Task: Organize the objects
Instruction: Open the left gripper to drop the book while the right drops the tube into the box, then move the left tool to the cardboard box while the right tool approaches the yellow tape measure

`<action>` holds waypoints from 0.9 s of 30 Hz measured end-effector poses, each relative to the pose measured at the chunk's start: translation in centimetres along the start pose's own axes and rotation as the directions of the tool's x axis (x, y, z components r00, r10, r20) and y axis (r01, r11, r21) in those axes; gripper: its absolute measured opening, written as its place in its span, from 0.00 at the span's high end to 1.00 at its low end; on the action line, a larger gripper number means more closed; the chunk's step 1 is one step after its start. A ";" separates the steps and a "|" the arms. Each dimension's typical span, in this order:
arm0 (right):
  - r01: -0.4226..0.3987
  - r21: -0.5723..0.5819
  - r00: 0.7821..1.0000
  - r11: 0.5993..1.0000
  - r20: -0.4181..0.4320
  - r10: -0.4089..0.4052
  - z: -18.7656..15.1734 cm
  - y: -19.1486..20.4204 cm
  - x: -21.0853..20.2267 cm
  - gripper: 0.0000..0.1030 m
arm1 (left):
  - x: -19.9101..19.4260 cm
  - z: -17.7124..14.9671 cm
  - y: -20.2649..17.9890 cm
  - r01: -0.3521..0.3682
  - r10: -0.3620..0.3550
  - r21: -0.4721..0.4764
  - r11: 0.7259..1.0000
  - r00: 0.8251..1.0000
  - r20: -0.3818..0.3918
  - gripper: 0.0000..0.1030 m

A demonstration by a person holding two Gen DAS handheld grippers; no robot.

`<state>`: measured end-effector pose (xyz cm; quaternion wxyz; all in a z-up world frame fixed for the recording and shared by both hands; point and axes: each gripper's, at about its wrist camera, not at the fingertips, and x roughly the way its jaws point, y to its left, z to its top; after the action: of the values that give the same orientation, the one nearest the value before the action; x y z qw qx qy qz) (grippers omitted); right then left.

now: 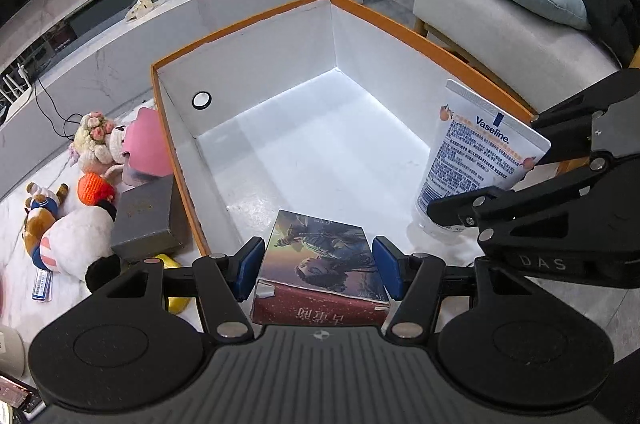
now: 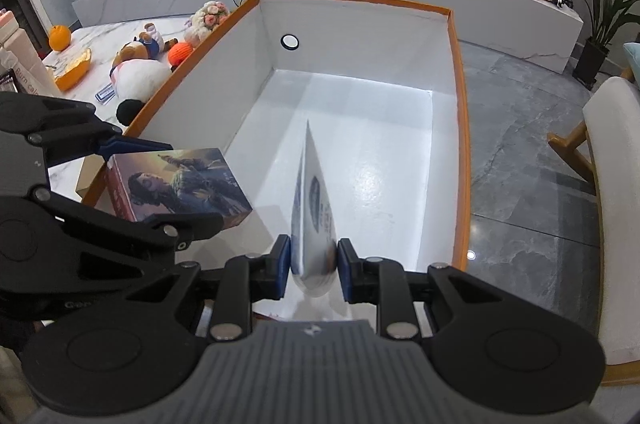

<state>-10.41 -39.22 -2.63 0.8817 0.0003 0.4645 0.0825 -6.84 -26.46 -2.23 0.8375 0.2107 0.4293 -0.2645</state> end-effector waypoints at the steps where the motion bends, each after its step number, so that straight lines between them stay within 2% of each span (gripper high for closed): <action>1: 0.001 0.000 1.000 1.000 0.000 -0.001 0.0 0.0 0.0 0.74 | 0.0 0.1 0.0 0.001 -0.001 0.005 1.000 1.000 -0.004 0.33; 9: 0.012 -0.010 1.000 1.000 -0.005 -0.012 0.1 0.3 0.1 0.73 | 0.1 0.1 0.0 0.009 -0.009 0.006 1.000 1.000 -0.013 0.41; 14: 0.022 -0.011 1.000 1.000 0.003 -0.022 0.1 0.4 -0.1 0.70 | 0.0 0.1 0.0 -0.024 0.024 0.021 0.999 1.000 0.004 0.33; 18: 0.038 -0.001 0.999 0.999 0.025 -0.038 0.3 0.2 -0.4 0.62 | -0.2 0.1 0.2 -0.015 0.015 0.020 1.000 1.000 0.010 0.33; 27: 0.069 0.038 0.990 0.997 0.123 -0.073 1.7 0.7 -1.7 0.61 | -2.9 0.1 1.3 0.000 0.000 0.003 1.000 0.996 0.090 0.32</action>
<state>-10.06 -38.69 -0.17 0.9112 0.0037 0.4098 0.0431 -7.36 -24.78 0.41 0.8557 0.1998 0.3907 -0.2743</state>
